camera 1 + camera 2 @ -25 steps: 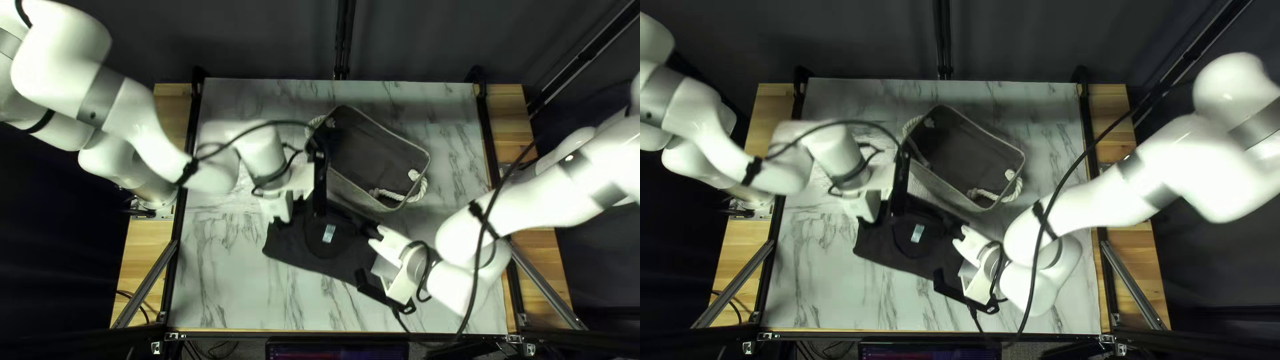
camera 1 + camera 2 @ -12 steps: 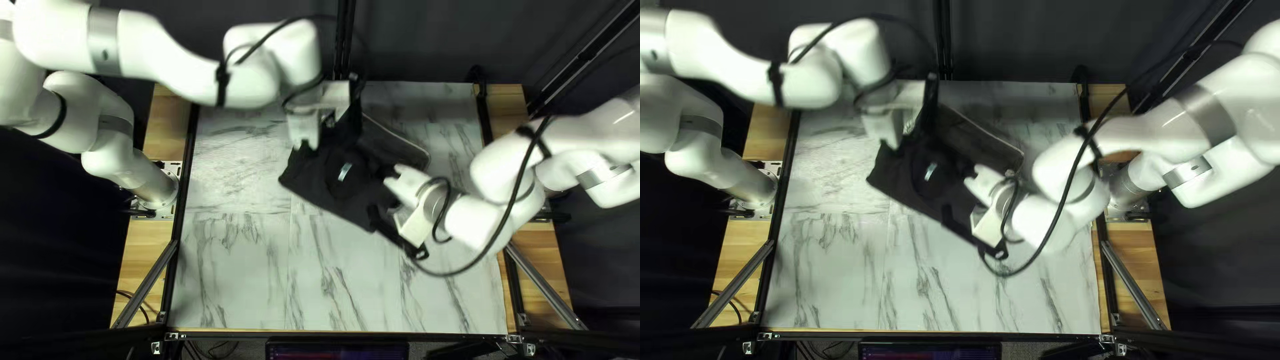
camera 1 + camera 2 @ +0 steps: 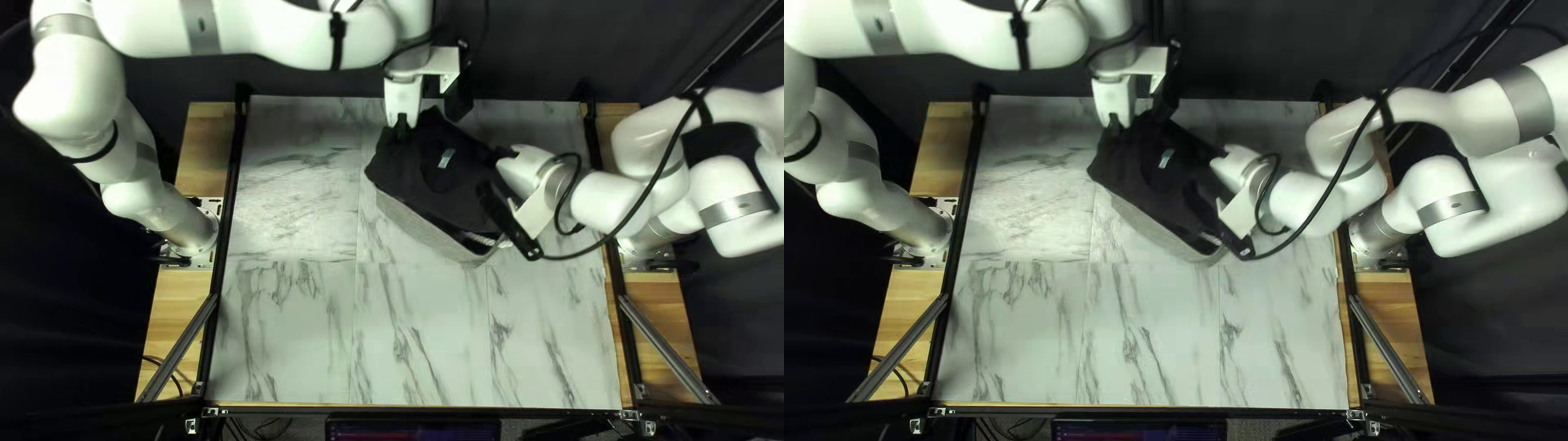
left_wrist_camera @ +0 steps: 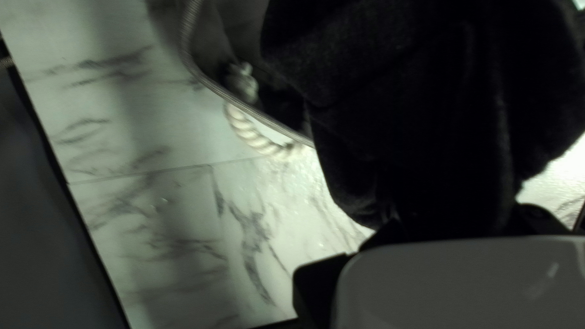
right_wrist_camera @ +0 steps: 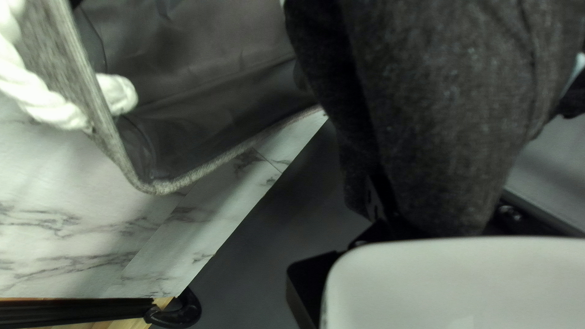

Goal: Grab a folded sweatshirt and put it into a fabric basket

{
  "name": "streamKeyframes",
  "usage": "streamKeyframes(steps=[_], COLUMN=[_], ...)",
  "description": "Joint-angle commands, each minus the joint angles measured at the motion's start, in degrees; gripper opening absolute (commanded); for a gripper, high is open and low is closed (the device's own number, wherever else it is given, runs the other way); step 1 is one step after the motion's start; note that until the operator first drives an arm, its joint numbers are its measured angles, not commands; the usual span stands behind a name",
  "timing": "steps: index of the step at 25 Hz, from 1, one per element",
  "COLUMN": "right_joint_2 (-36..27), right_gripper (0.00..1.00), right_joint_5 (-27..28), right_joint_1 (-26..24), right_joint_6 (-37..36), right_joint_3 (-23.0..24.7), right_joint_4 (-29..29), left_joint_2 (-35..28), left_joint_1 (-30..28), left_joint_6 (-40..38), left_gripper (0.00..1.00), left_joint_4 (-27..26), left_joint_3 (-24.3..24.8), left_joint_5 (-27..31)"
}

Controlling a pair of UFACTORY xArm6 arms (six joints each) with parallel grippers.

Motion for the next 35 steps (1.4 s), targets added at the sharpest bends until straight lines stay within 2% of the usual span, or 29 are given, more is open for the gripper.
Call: streamKeyframes(steps=[1,5,9,21,29,35], right_joint_2=[-0.57,0.29,0.53,3.89,6.77,13.59], right_gripper=[0.0,0.0,0.0,0.0,0.0,0.04], right_joint_5=[-4.29,-7.45,-8.3,-10.85,-11.15,-11.9], right_joint_1=[-2.72,-3.89,-3.88,-4.2,-1.49,1.03], right_joint_6=[1.83,5.51,7.29,11.54,14.53,15.69], right_joint_3=[3.32,5.86,6.91,7.34,7.12,2.74], right_joint_4=[-2.07,-4.78,-5.7,-8.78,-8.44,-6.9], left_joint_2=[2.27,5.29,6.06,5.56,5.79,5.69], left_joint_1=[0.51,0.17,-0.16,-0.14,-1.04,-1.94], left_joint_6=[2.21,3.14,4.34,9.64,11.13,10.62], left_gripper=[0.0,0.0,0.0,0.0,0.0,0.0], left_joint_4=[-0.53,-0.35,-0.13,-1.79,-2.78,-2.99], left_joint_3=[-0.79,-3.26,-3.35,5.13,8.97,10.45], left_joint_5=[-1.21,-1.68,-2.57,-11.43,-15.4,-16.42])
